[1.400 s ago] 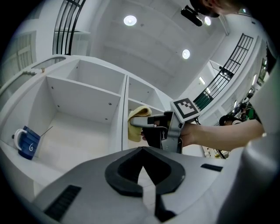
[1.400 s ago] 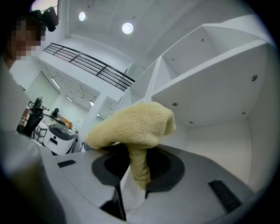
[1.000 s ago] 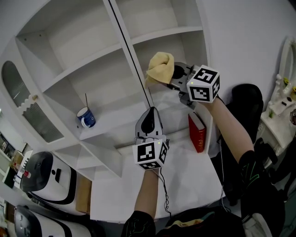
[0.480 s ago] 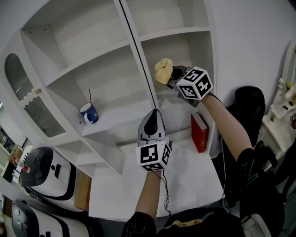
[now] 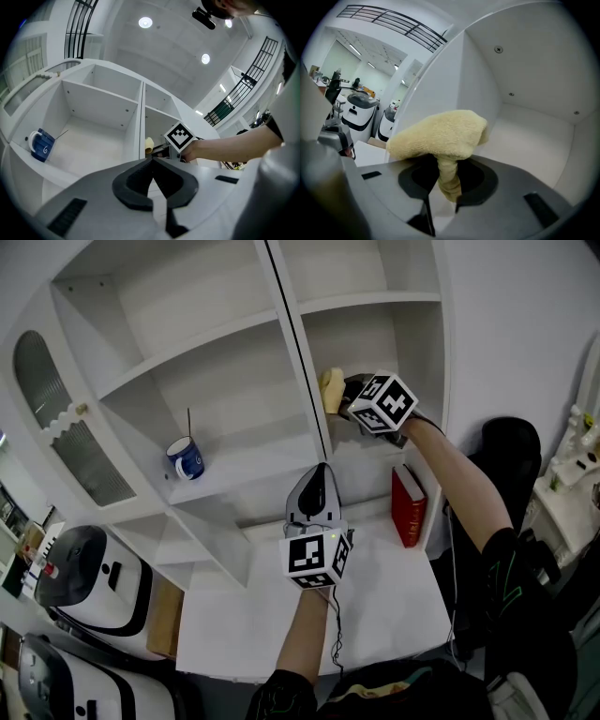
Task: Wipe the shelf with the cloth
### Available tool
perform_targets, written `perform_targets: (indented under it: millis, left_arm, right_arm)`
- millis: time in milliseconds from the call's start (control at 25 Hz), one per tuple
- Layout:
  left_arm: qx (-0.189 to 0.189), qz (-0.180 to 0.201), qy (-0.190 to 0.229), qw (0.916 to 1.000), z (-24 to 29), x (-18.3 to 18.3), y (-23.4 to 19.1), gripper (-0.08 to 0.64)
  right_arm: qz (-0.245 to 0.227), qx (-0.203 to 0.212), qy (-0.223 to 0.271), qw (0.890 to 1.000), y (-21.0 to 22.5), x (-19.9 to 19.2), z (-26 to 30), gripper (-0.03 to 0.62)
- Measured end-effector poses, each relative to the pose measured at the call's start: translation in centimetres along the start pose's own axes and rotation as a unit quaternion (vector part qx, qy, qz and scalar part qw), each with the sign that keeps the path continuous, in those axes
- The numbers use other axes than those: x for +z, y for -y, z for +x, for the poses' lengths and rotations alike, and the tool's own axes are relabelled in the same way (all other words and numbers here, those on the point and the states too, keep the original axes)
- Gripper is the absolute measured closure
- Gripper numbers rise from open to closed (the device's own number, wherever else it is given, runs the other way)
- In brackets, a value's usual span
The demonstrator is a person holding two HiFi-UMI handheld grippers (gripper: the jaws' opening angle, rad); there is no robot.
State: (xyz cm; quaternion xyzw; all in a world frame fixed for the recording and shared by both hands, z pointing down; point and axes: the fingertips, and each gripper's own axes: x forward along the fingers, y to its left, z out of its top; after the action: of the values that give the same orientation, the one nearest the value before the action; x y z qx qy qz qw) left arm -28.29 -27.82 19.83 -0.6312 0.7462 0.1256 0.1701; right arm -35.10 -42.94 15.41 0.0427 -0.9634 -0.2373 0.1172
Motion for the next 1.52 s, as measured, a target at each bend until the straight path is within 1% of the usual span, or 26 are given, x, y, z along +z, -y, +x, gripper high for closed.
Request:
perform_targets:
  millis: [80,160,280,480,560,640,720,800,880,960,1080,1200,1280,1360,1440,1520]
  left_arm:
    - [0.001,-0.006,-0.001,1.0000,-0.2,-0.1,-0.3,0.563]
    - [0.003,-0.016,0.001,0.9999,-0.3,0.0,-0.5,0.563]
    - [0.004,-0.018,0.002,0.9998,-0.2,0.1,-0.7,0.563]
    - [-0.012,-0.023,0.001,0.9997,0.3,-0.2,0.7,0.563]
    - [-0.018,-0.026,-0.001,0.9995,0.5,-0.5,1.3,0.563]
    - [-0.024,-0.030,-0.004,0.9993,0.7,-0.9,1.9,0.563]
    - [-0.028,-0.033,-0.008,0.9990,0.8,-1.4,2.3,0.563]
    - [-0.031,-0.035,-0.010,0.9989,0.9,-1.6,2.5,0.563]
    - [-0.031,-0.037,-0.012,0.9988,0.8,-1.9,2.5,0.563]
    - [-0.029,-0.039,-0.013,0.9987,0.7,-2.1,2.3,0.563]
    - [-0.025,-0.041,-0.015,0.9987,0.5,-2.3,2.0,0.563]
    - [-0.027,-0.041,-0.016,0.9987,0.4,-2.4,2.0,0.563]
    - [-0.027,-0.041,-0.017,0.9986,0.4,-2.5,1.9,0.563]
    - [-0.027,-0.044,-0.019,0.9985,0.3,-2.8,1.9,0.563]
    - [-0.028,-0.048,-0.023,0.9982,0.2,-3.2,2.0,0.563]
    - [-0.036,-0.052,-0.030,0.9976,0.1,-3.6,2.1,0.563]
  right_arm:
    - [-0.012,0.017,-0.011,1.000,-0.7,-0.5,-0.1,0.489]
    - [-0.030,0.049,-0.022,0.998,-2.0,-0.9,-0.7,0.489]
    - [-0.059,0.094,-0.029,0.993,-4.0,-1.2,-1.8,0.489]
    - [-0.083,0.124,-0.025,0.988,-6.3,-1.3,-3.5,0.489]
    - [-0.089,0.139,-0.018,0.986,-7.3,-1.2,-4.2,0.489]
    - [-0.098,0.164,-0.004,0.982,-8.6,-1.0,-5.0,0.488]
    - [-0.120,0.194,0.023,0.973,-10.3,-0.4,-5.9,0.488]
    - [-0.141,0.208,0.054,0.966,-11.3,0.4,-6.7,0.488]
    - [-0.140,0.202,0.072,0.967,-11.1,0.9,-7.2,0.486]
    - [-0.134,0.184,0.076,0.971,-10.2,0.9,-7.4,0.486]
    - [-0.117,0.139,0.066,0.981,-7.7,0.4,-7.1,0.486]
    - [-0.078,0.085,0.053,0.992,-4.9,-0.5,-6.6,0.486]
    - [-0.056,0.052,0.033,0.997,-3.1,-1.6,-6.0,0.486]
    - [-0.048,0.021,-0.001,0.999,-1.5,-3.3,-5.2,0.486]
    - [-0.057,0.001,-0.040,0.998,-0.4,-5.0,-4.5,0.486]
    - [-0.072,-0.003,-0.070,0.995,-0.1,-6.2,-3.8,0.486]
